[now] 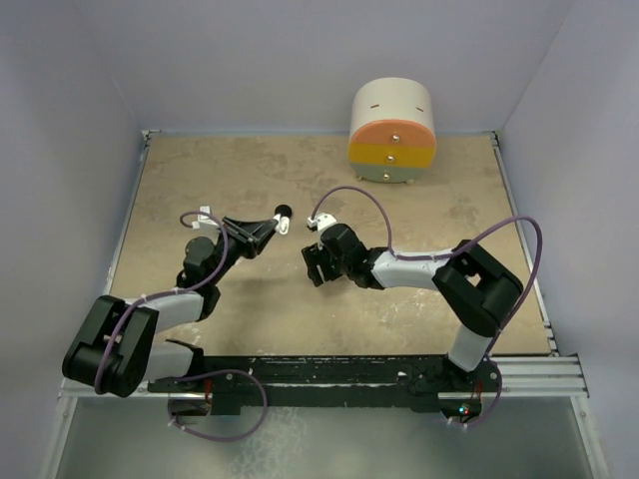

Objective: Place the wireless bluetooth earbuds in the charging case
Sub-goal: Pick up the earbud from the center of the board.

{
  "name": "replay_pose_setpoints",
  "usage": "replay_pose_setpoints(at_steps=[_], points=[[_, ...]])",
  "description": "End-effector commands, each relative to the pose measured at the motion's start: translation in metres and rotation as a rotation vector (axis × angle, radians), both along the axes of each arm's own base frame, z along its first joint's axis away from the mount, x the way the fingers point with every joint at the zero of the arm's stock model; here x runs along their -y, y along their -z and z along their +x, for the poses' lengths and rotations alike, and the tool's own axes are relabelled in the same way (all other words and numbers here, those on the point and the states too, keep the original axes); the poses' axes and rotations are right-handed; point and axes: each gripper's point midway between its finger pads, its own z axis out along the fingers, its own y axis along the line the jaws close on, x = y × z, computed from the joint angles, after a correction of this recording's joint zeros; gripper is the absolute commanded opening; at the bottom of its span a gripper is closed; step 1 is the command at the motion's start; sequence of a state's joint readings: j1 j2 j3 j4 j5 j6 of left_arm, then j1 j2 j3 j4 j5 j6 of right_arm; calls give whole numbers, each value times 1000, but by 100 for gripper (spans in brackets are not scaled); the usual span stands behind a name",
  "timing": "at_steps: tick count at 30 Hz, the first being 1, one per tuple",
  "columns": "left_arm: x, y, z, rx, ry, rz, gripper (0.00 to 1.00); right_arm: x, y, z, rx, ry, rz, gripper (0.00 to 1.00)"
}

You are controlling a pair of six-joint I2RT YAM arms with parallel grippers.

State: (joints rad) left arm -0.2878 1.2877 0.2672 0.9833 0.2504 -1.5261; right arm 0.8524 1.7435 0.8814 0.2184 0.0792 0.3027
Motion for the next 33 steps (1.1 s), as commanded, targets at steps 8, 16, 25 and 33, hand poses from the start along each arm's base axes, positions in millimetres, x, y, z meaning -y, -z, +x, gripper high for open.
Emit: replay_pose_setpoints(at_steps=[8, 16, 25, 33], points=[[-4, -19, -3, 71, -9, -10, 0, 11, 2, -13, -42, 34, -32, 71], [-4, -19, -4, 70, -11, -7, 0, 19, 1, -15, -55, 75, -42, 72], [-5, -20, -5, 71, -11, -9, 0, 28, 0, -20, -72, 110, -54, 72], [-6, -21, -5, 72, -14, -10, 0, 32, -5, -20, -59, 123, -57, 72]])
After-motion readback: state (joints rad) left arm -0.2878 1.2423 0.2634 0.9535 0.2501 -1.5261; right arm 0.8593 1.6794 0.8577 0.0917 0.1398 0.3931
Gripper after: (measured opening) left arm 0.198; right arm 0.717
